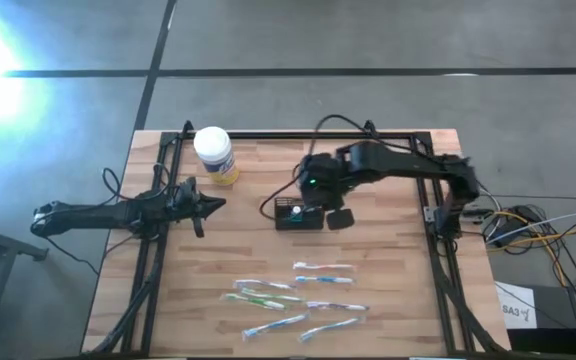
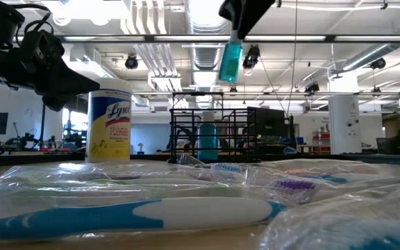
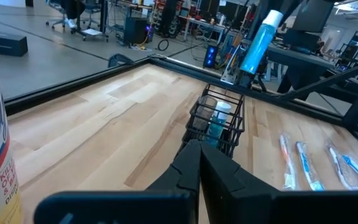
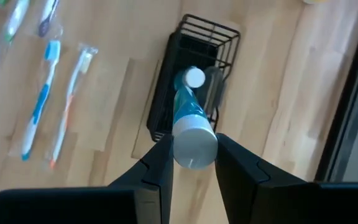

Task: Pick & Place toothbrushing station
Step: Put the blue mouthwash into the black wire organizer

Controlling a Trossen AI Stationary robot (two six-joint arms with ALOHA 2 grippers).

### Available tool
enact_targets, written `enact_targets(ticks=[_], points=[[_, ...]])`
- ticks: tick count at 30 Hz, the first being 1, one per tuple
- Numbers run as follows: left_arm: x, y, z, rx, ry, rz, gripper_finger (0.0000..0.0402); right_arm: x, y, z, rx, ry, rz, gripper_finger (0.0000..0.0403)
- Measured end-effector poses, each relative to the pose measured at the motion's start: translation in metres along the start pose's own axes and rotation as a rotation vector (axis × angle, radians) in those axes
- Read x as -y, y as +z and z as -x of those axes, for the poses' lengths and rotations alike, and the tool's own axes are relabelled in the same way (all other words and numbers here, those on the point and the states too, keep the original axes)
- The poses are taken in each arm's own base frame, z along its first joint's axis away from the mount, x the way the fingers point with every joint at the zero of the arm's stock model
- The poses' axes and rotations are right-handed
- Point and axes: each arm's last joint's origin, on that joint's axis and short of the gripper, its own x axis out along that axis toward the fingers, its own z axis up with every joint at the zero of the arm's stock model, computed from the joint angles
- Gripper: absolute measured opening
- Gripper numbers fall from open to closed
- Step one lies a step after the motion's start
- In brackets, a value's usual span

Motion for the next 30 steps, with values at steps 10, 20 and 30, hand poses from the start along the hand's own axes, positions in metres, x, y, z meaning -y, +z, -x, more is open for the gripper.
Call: enact_targets(ticks=[10,20,30], points=[[0.000,0.000,0.000,-0.001,0.001,-0.010,0.0010,0.013,0.032,-0.017,-0.064,0.023,0.098,0.0086],[0.000,0.000,0.000,-0.004,0.001,-0.010,0.0010,0.014,0.037,-0.034,-0.102,0.053,0.102,0.0086],[0.000,-0.001,0.000,-0.005,0.002,-0.010,0.0010,0.014,0.036,-0.042,-0.128,0.061,0.063,0.0086]])
